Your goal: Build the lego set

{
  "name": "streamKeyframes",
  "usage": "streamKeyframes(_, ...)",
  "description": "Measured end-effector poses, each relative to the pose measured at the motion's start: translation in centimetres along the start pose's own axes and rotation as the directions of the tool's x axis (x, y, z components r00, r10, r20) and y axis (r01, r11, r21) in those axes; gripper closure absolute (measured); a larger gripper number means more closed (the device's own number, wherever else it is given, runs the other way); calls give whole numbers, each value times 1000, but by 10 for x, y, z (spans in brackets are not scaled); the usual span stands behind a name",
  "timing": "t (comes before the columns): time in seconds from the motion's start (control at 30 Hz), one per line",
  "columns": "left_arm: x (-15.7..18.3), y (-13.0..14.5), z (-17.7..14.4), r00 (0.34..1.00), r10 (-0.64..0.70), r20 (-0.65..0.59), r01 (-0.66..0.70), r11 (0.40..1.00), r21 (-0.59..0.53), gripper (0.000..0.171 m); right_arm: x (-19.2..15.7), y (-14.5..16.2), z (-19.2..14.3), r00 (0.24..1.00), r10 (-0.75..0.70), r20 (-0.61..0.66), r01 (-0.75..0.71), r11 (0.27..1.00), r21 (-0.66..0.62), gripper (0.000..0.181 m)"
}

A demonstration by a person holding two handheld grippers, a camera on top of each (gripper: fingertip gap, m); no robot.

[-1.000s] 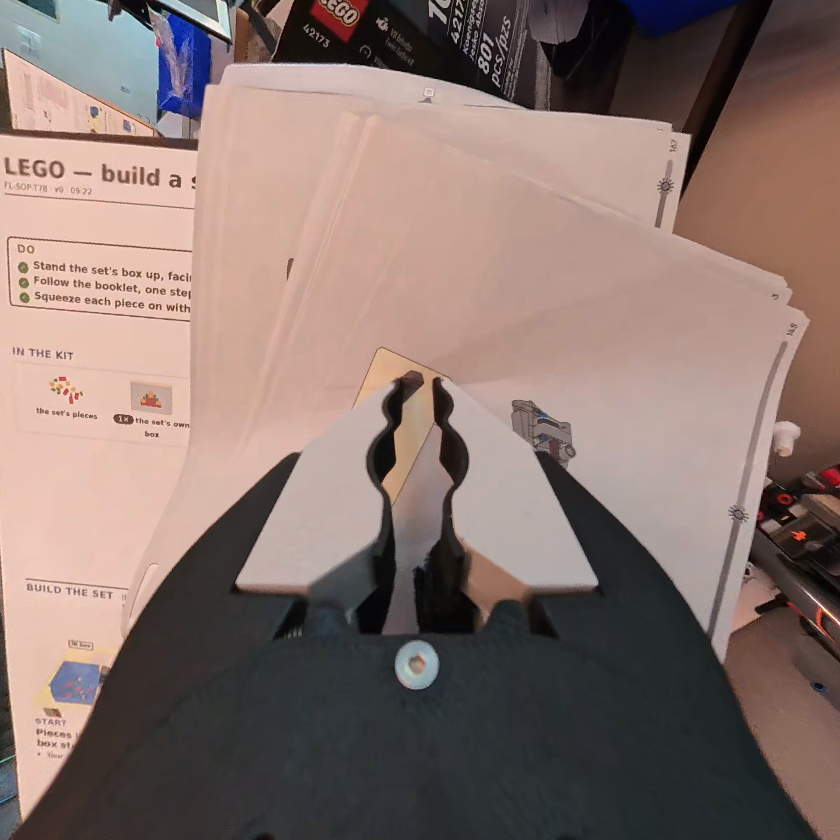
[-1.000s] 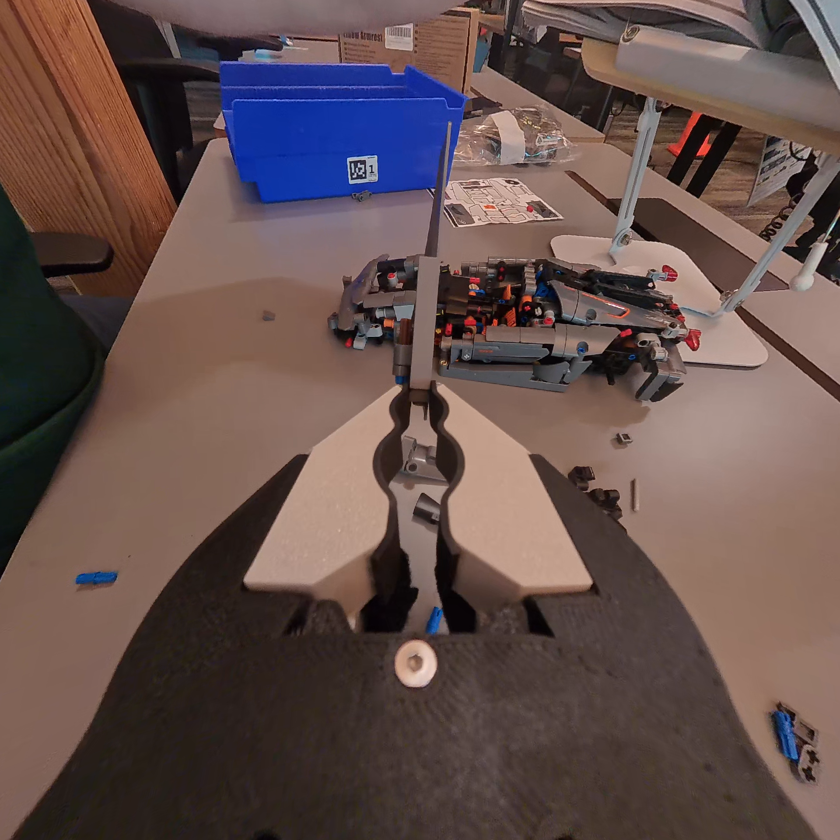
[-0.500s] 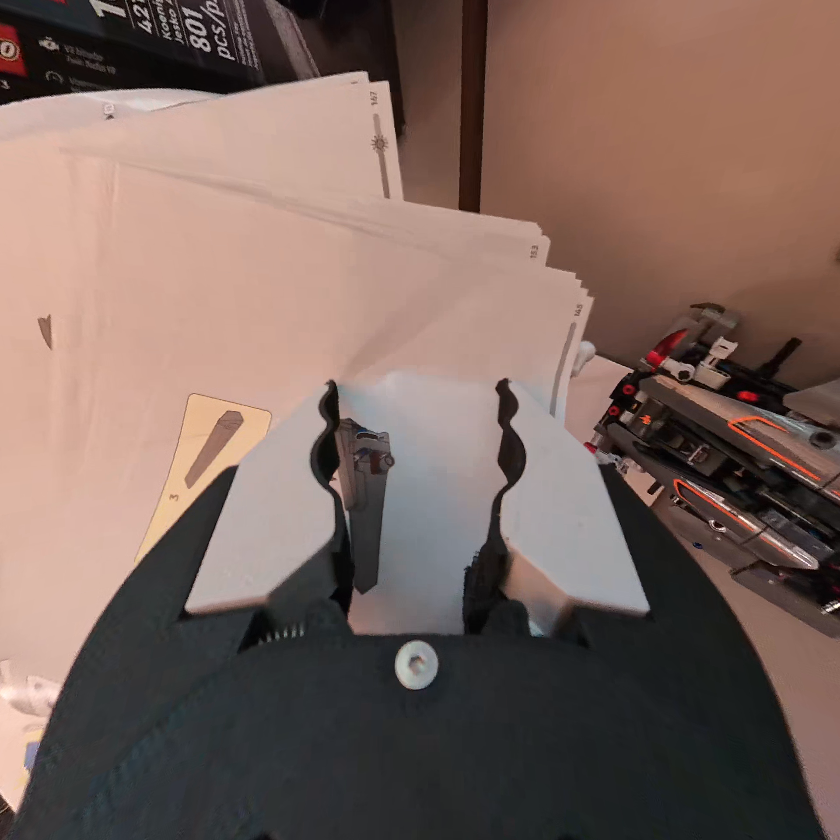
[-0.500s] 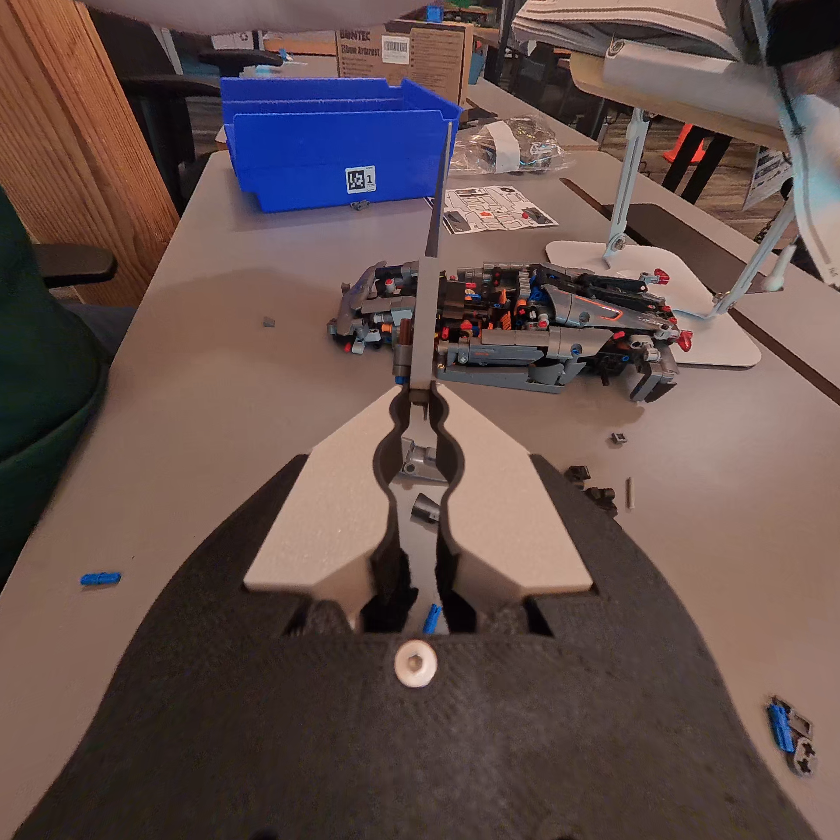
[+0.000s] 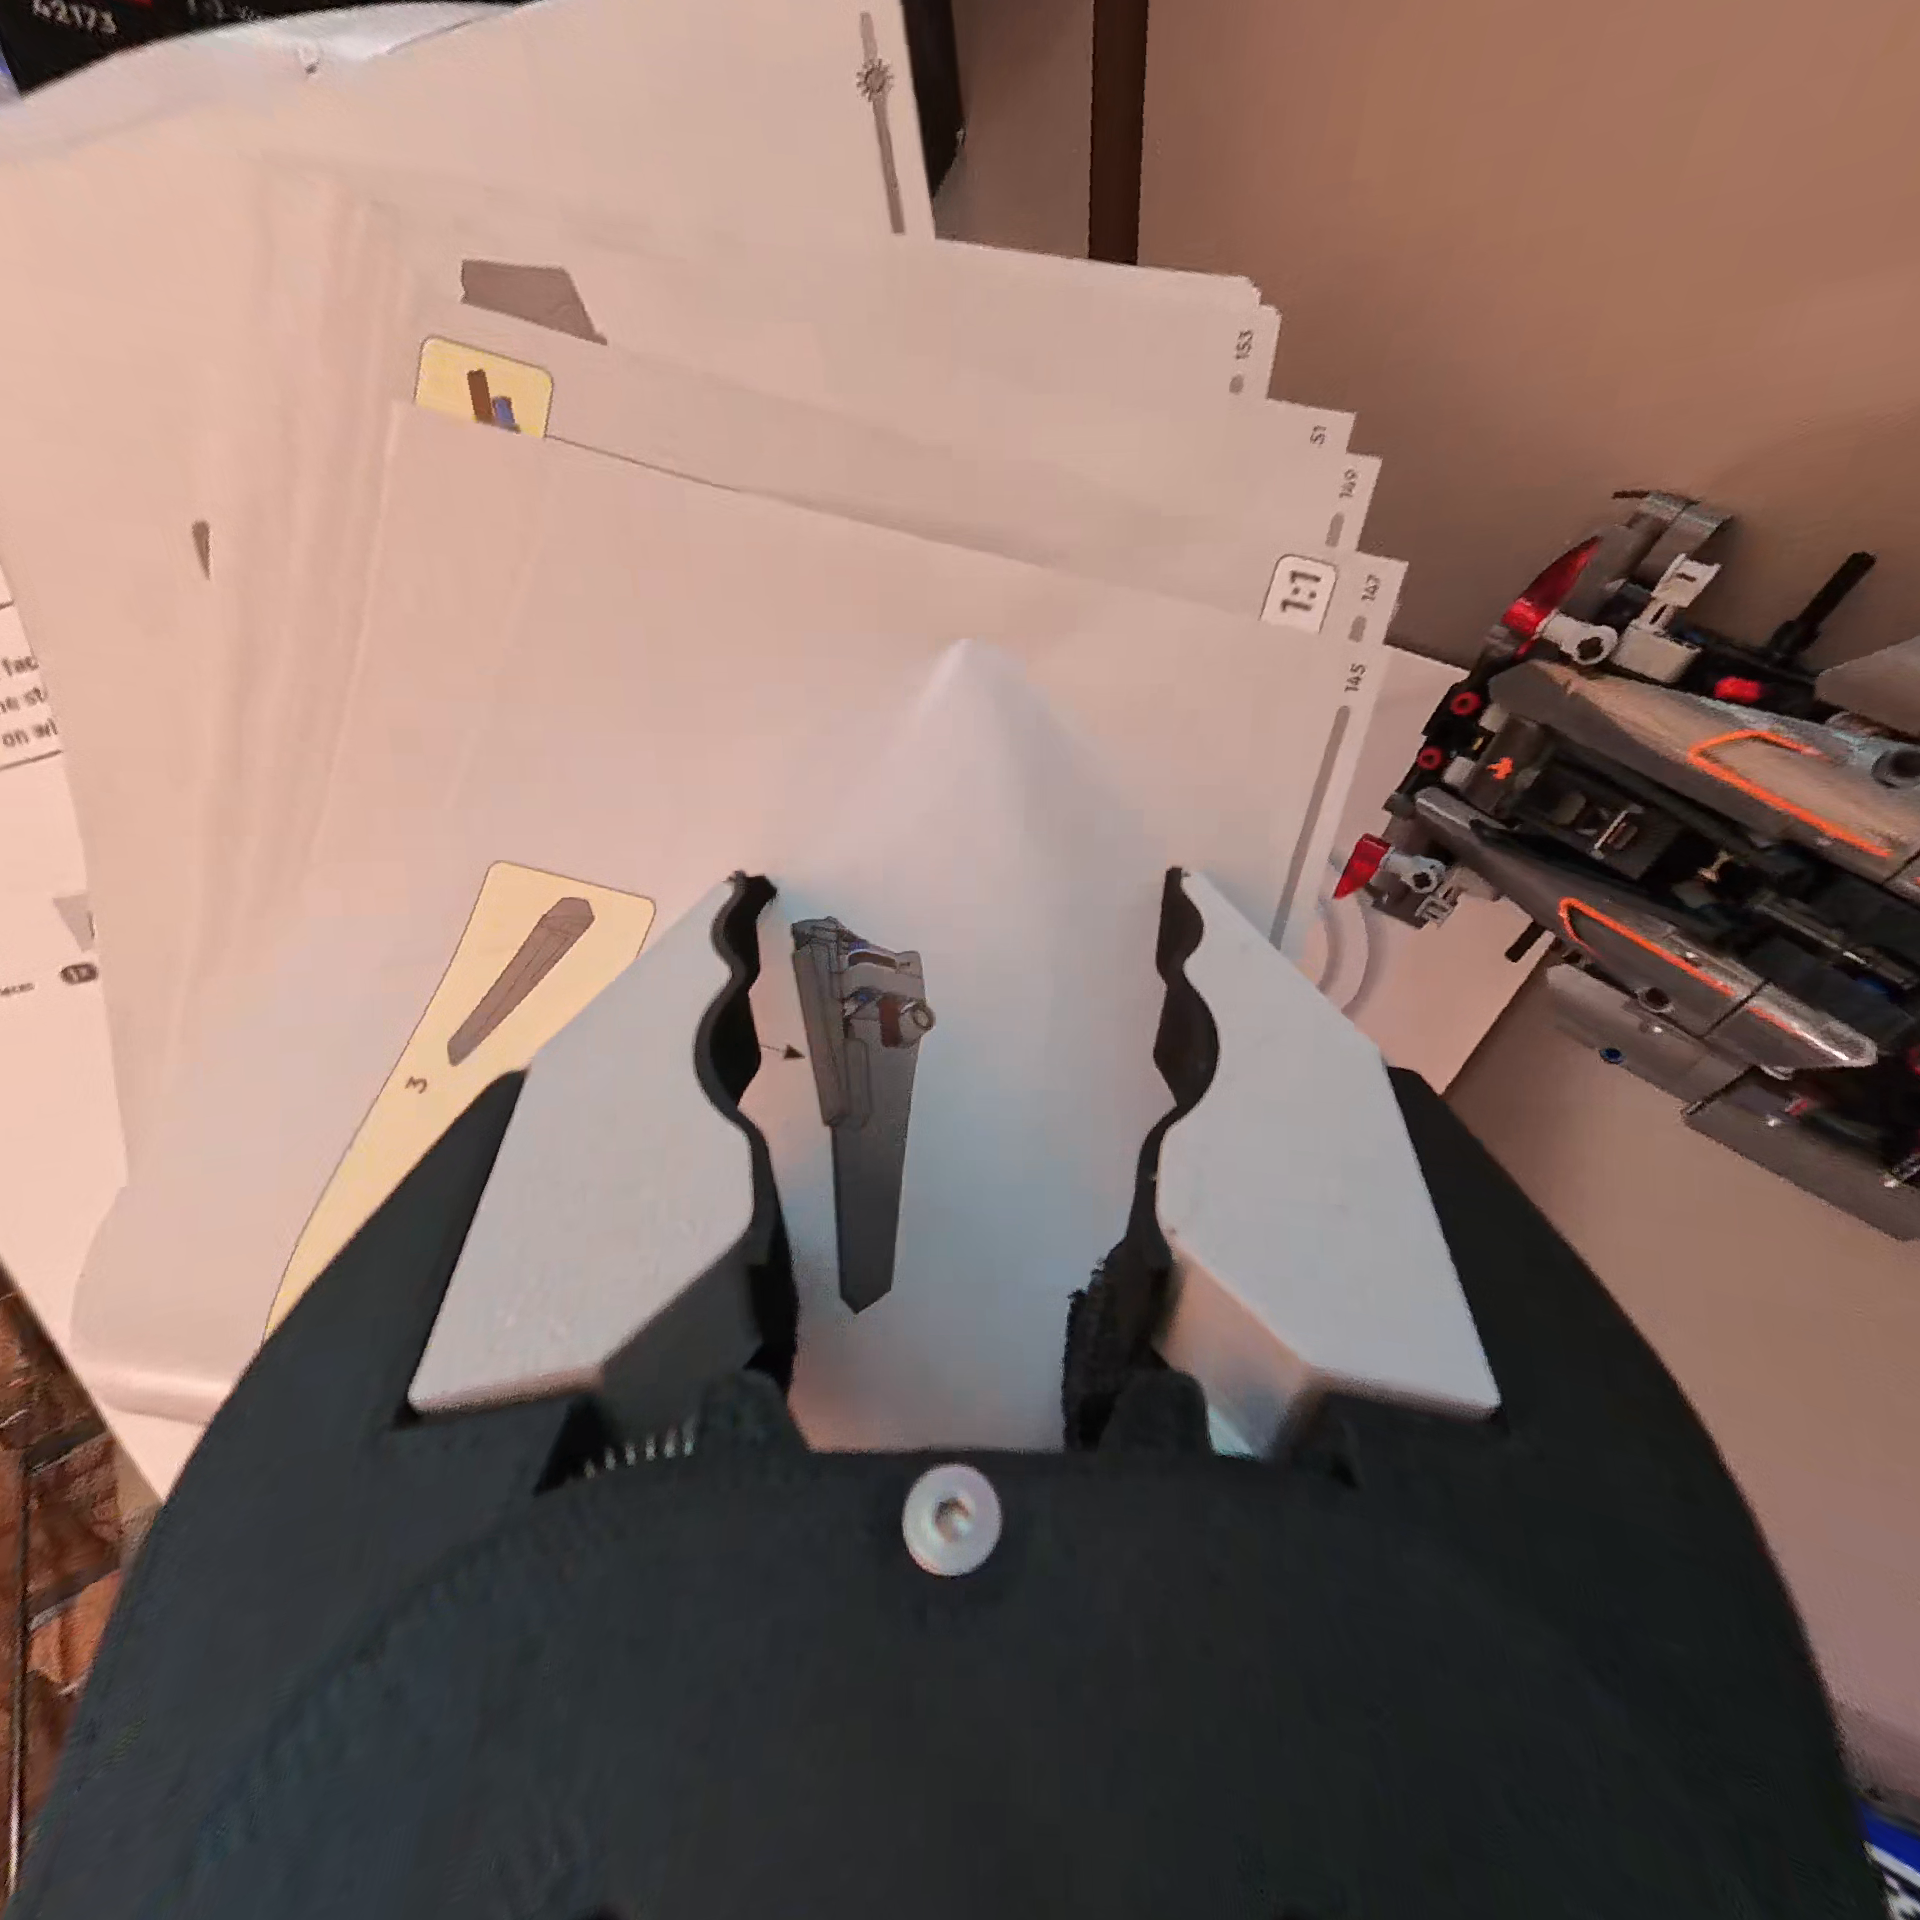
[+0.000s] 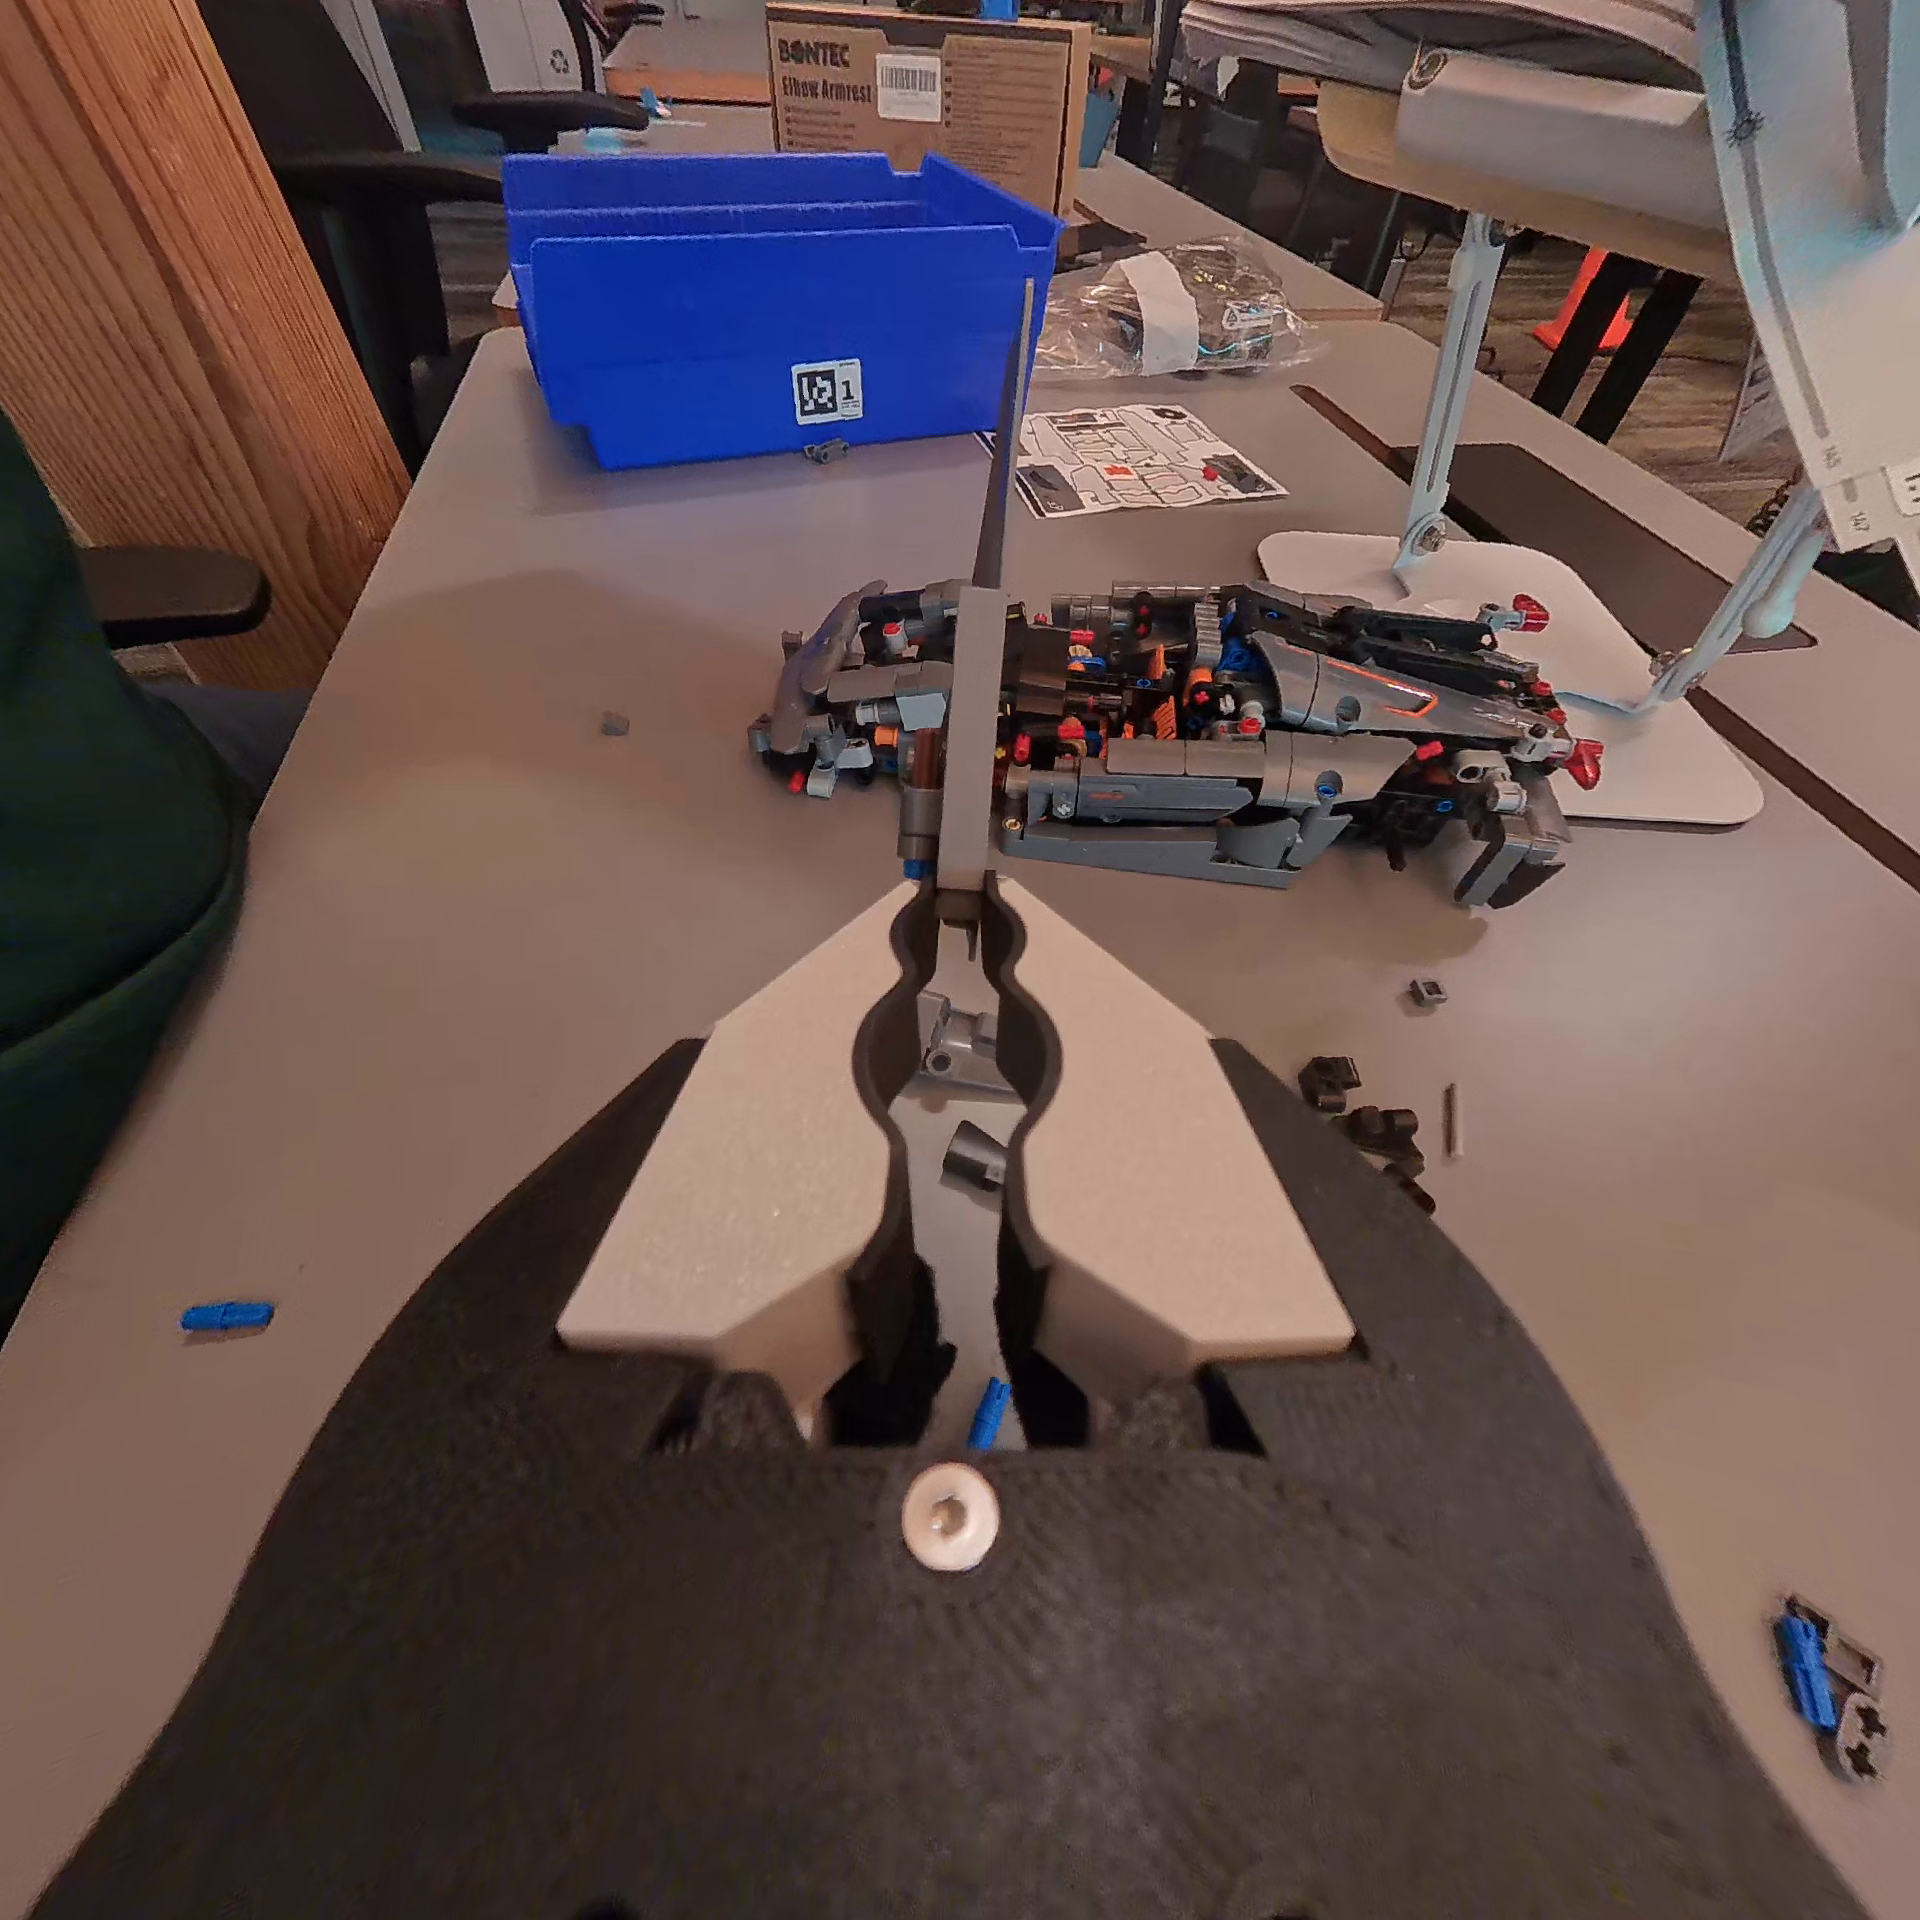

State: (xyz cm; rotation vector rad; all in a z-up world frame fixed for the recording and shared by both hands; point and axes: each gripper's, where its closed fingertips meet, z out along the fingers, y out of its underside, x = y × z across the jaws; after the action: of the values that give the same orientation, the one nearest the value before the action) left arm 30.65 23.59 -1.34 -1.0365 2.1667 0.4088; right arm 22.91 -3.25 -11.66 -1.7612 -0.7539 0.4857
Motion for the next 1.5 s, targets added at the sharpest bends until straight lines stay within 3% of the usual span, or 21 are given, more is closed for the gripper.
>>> streamKeyframes(0.4, -12, 40, -30, 995, -81, 57, 81, 997, -11, 92, -6, 4, 4, 1000, -19, 24, 20, 999, -27, 176)
streamKeyframes(0.67, -33, 93, -58, 950, -244, 194, 246, 969, 16, 96, -7, 4, 4, 999, -21, 26, 21, 999, -28, 176)
streamKeyframes(0.8, -41, 130, -69, 914, -255, 315, 275, 961, -21, 115, -6, 5, 4, 1000, -20, 19, 20, 999, -33, 176)
streamKeyframes(0.87, -40, 147, -70, 899, -284, 333, 312, 950, -31, 134, -5, 4, 3, 1000, -19, 17, 19, 999, -30, 176)
streamKeyframes(0.97, -40, 183, -69, 861, -338, 381, 397, 914, -85, 134, -5, 6, 3, 1000, -18, 16, 19, 999, -36, 176)
streamKeyframes(1.17, -37, 245, -77, 732, -522, 438, 600, 798, -52, 137, -5, 6, 4, 1000, -20, 17, 21, 999, -39, 176)
streamKeyframes(1.37, -30, 269, -101, 575, -715, 398, 743, 660, 113, 134, -5, 5, 3, 1000, -21, 17, 22, 999, -38, 176)
streamKeyframes(1.5, -14, 273, -109, 469, -832, 296, 812, 538, 226, 130, -5, 5, 3, 1000, -21, 16, 21, 999, -37, 176)
